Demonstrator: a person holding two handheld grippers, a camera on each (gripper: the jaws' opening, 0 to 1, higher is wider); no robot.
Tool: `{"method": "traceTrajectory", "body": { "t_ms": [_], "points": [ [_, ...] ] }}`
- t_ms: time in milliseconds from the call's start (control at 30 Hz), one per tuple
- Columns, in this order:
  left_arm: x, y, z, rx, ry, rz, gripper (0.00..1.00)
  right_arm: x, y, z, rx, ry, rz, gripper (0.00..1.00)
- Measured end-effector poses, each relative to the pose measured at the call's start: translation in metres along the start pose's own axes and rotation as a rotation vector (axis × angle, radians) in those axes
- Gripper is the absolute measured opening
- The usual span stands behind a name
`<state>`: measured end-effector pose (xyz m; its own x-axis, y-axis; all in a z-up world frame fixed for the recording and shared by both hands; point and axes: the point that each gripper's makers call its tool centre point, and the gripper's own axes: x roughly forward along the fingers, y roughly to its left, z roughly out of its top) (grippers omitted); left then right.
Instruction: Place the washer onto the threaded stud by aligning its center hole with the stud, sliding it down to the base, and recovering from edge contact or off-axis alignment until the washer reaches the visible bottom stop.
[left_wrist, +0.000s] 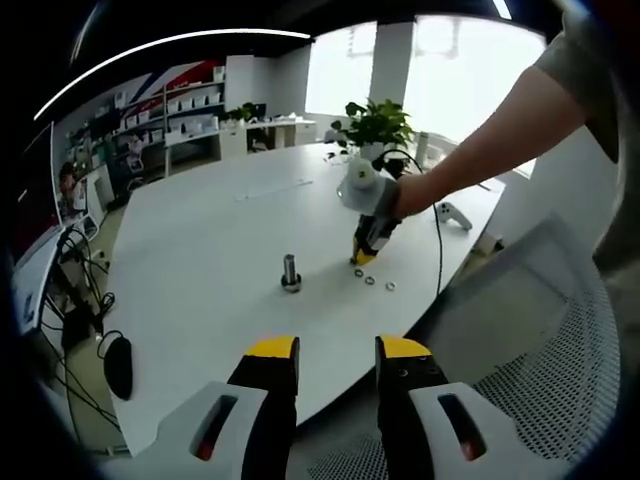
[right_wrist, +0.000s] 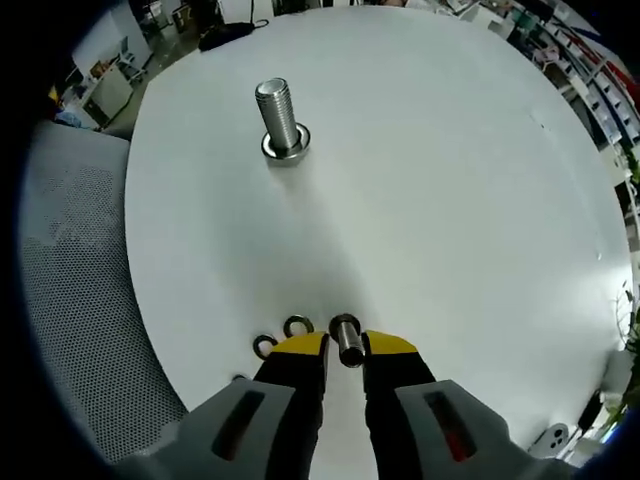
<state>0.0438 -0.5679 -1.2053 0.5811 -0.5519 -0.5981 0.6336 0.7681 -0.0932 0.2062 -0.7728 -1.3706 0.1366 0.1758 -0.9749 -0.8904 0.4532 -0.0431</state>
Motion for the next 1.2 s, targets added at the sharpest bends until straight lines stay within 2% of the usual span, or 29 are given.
{"method": "traceTrajectory", "body": {
  "t_ms": [467,800,1200],
  "points": [
    [0.001,-0.001,-0.002,0.002,0.011,-0.004,0.29,-0.016,0.000,-0.019,0.051,-0.027,-0.012,0.19],
    [0.002,-0.001,-0.006,0.011,0.033,-0.003,0.29,-0.019,0.012,-0.046,0.057,-0.024,-0.012,0.21],
    [0.002,0.000,-0.007,0.019,0.038,0.009,0.29,-0.025,0.034,-0.045,0.041,-0.048,0.007,0.23]
  ]
}}
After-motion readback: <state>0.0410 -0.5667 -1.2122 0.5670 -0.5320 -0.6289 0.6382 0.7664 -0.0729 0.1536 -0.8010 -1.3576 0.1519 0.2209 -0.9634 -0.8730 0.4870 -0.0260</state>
